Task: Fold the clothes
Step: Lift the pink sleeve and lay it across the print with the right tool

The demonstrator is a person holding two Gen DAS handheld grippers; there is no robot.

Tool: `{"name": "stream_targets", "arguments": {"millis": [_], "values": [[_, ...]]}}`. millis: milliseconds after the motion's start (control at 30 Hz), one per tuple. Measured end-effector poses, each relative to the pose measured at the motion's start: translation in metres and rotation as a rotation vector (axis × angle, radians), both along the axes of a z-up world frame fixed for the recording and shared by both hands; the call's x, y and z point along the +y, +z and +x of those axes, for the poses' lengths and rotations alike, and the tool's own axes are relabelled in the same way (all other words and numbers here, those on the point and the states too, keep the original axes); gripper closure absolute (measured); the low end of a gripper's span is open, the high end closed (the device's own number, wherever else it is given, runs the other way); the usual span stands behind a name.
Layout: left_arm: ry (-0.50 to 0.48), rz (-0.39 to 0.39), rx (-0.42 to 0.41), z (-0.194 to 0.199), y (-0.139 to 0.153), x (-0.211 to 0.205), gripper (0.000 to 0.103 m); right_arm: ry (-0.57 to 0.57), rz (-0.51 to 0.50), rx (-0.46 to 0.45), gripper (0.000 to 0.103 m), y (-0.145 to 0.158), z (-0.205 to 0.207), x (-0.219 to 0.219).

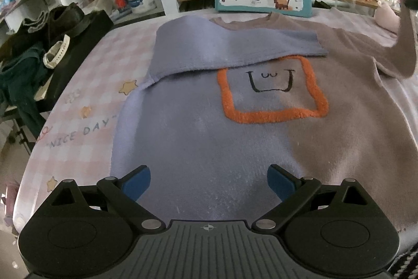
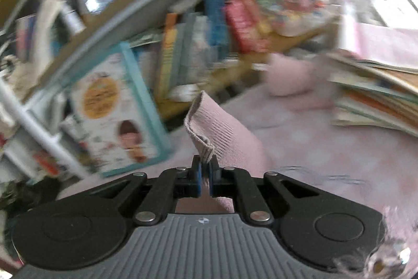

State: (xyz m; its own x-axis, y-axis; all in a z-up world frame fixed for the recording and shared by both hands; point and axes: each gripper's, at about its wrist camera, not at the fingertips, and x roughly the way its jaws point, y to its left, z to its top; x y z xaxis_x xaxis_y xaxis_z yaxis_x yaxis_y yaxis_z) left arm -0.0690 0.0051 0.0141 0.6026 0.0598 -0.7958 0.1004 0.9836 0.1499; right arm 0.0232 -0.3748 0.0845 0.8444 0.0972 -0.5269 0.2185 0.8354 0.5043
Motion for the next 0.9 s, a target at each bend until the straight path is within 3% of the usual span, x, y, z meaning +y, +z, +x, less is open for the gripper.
{"name": "stream_targets", "arguments": {"millis": [167, 400, 900], "values": [[-0.025, 0.030, 0.003, -0.003, 0.002, -0.002, 0.005, 0.102, 0.071, -0.056, 0.097, 0.014, 0.024, 0.045], [-0.084, 0.089, -0.002, -0.009, 0.008, -0.009, 0.005, 0.212, 0.082, -0.094, 0.097, 0.022, 0.041, 0.089], [-0.175, 0.121, -0.014, -0.013, 0.008, -0.022, 0.005, 0.270, 0.115, -0.082, 0.097, 0.017, 0.049, 0.106]]}}
